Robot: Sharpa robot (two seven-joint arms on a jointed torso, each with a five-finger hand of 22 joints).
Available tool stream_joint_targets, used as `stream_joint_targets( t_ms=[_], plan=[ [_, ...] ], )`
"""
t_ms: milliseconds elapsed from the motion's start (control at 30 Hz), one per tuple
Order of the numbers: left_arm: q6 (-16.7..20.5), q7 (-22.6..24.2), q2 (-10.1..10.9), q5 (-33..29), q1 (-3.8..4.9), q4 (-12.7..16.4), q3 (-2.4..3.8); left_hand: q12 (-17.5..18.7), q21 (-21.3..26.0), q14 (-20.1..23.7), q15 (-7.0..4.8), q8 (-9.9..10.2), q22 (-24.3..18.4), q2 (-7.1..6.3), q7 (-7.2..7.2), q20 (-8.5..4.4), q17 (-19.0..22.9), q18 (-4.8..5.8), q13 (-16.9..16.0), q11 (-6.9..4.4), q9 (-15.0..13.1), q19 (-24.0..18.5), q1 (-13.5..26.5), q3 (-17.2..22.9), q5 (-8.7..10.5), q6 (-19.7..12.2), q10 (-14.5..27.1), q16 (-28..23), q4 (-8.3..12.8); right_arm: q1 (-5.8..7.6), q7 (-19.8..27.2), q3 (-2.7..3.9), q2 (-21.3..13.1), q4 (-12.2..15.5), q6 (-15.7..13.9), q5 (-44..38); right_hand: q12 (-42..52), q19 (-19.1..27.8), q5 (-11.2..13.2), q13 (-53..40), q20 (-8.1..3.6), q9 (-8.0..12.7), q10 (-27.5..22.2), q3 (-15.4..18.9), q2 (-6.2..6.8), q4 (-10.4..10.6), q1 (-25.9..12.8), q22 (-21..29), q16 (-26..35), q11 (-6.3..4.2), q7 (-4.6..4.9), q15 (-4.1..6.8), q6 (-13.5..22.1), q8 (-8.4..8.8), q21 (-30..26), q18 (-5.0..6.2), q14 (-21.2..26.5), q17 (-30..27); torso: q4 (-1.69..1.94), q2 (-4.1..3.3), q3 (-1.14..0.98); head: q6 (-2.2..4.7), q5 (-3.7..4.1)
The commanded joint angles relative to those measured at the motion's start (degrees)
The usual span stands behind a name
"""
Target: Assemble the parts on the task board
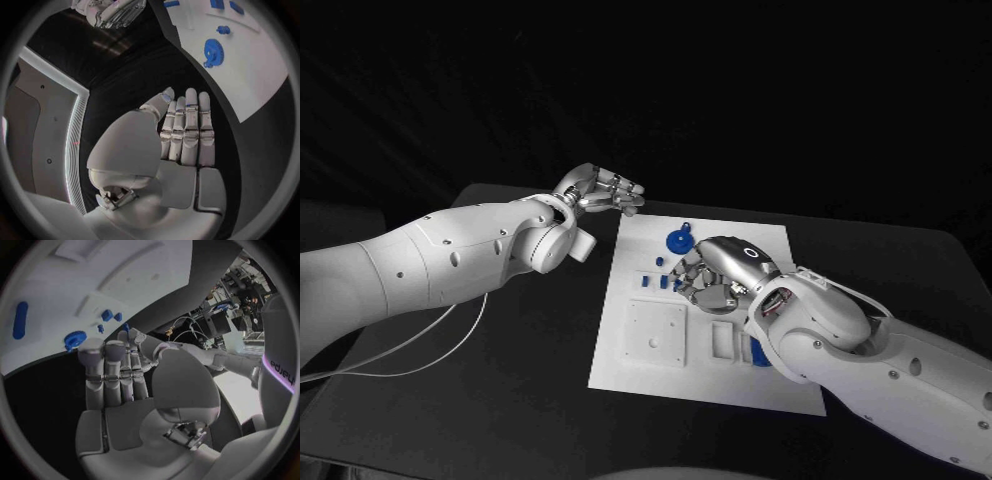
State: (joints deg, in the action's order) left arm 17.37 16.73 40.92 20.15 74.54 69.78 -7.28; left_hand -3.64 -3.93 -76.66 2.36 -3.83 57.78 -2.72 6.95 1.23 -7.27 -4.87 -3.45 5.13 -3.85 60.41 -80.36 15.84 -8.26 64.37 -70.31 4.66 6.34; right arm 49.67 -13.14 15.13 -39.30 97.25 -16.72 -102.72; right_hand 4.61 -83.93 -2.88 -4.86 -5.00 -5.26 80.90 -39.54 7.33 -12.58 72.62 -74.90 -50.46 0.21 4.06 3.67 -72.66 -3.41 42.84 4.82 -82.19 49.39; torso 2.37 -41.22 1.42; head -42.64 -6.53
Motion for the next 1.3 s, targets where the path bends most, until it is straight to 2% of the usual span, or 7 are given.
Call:
stream_joint_targets(
  t_ms=[33, 400, 533, 1300],
  plan=[
    [0.14, 0.58, -0.18, -0.38, 0.06, 0.26, 0.07, 0.22, -0.01, 0.09, 0.16, 0.24, 0.05, -0.31, 0.05, 0.09, -0.06, 0.94, 0.08, -0.07, 0.04, 0.24, -0.17, 0.08, -0.06, -0.24, 0.39, 0.15, 0.04, -0.78, 0.90, -0.04, 0.41, -0.54, -1.70, -2.89, -0.36, -3.25, -0.12, -0.08, -0.51, -0.04, 0.59, 0.01, -0.31, -0.32, -0.32, -4.44, 0.39, 0.03, 0.03, 0.47, -0.46, -0.27, 0.25, 0.63, -0.11, 0.08, -0.03, -0.02, 0.04, -0.32, -0.73],
    [-0.04, 0.60, -0.28, -0.38, 0.05, 0.38, 0.07, 0.23, 0.01, 0.11, 0.19, 0.25, 0.37, -0.22, 0.08, 0.11, -0.06, 0.94, 0.08, -0.03, 0.05, 0.17, -0.04, 0.01, -0.06, -0.30, 0.50, 0.14, 0.01, -3.95, 1.66, -0.30, 1.35, -2.12, -2.11, -3.27, -0.39, -3.26, -0.18, -0.09, -0.52, -0.05, 0.63, -0.17, -0.28, -0.36, -0.37, -4.44, 0.41, 0.03, 0.02, 0.49, -0.46, -0.26, 0.33, 0.64, -0.14, 0.10, -0.06, -0.03, 0.03, -1.07, -1.58],
    [-0.08, 0.67, -0.29, -0.38, 0.05, 0.39, 0.06, 0.23, 0.01, 0.11, 0.19, 0.25, 0.37, -0.22, 0.08, 0.11, -0.06, 0.94, 0.08, -0.03, 0.05, 0.17, -0.04, 0.01, -0.06, -0.30, 0.50, 0.14, 0.01, -4.71, 1.46, -0.32, 1.47, -2.35, -2.36, -3.69, -0.39, -3.26, -0.22, -0.11, -0.56, -0.06, 0.65, -0.32, -0.24, -0.41, -0.41, -4.44, 0.42, 0.03, 0.02, 0.53, -0.48, -0.27, 0.35, 0.68, -0.14, 0.12, -0.08, -0.02, 0.03, -1.21, -1.85],
    [-0.36, 0.57, -0.18, -0.38, 0.05, 0.22, 0.06, 0.23, 0.08, 0.24, 0.27, 0.24, 0.17, -0.28, 0.17, 0.20, -0.03, 0.89, 0.08, 0.08, 0.05, 0.12, 0.12, 0.10, -0.09, -0.62, 0.81, 0.07, -0.08, -6.05, 1.07, -0.60, 1.66, -2.99, -2.27, -4.44, -0.39, -3.26, -0.26, -0.17, -0.56, -0.10, 0.72, -0.50, -0.12, -0.39, -0.51, -4.46, 0.38, 0.00, 0.00, 0.55, -0.52, -0.27, 0.55, 0.70, -0.16, 0.17, -0.06, -0.01, 0.06, -2.33, -2.59]
  ],
)
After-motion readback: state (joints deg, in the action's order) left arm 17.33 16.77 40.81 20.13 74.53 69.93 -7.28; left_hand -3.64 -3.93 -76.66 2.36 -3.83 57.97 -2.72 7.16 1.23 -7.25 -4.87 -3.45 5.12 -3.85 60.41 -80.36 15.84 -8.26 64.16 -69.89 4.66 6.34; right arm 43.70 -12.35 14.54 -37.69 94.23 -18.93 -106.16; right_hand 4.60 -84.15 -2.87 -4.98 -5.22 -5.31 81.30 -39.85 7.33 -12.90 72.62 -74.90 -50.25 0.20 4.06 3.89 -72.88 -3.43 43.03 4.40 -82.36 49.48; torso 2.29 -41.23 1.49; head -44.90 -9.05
